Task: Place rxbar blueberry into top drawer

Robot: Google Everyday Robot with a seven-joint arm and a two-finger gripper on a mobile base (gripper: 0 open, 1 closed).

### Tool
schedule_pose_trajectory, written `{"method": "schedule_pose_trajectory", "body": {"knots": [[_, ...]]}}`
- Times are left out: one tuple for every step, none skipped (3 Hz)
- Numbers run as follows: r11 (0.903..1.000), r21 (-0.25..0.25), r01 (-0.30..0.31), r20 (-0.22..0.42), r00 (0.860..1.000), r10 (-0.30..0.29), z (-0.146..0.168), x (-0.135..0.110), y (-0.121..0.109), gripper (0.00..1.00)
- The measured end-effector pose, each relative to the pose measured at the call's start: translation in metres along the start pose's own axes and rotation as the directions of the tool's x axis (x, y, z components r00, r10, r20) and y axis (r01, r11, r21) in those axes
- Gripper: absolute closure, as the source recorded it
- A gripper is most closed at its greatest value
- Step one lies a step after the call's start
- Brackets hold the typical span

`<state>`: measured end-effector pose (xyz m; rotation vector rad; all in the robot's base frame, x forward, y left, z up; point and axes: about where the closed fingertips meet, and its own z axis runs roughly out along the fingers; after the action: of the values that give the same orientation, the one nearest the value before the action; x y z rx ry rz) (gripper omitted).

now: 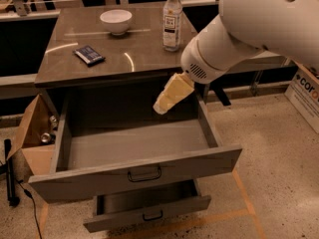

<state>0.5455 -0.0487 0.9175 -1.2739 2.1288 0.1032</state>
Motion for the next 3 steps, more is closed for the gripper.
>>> {"method": "schedule_pose_trajectory", "body": {"knots": [[0.9995,0.027,-0.018,0.013,1.0,0.018,0.005,-0.002,0.004,0.0],[0.9968,0.043,-0.068,0.085,0.994,0.064,0.047,-0.018,0.002,0.0],[0.9915,0.066,-0.112,0.203,0.974,0.097,0.084,-0.05,-0.014,0.0]]}}
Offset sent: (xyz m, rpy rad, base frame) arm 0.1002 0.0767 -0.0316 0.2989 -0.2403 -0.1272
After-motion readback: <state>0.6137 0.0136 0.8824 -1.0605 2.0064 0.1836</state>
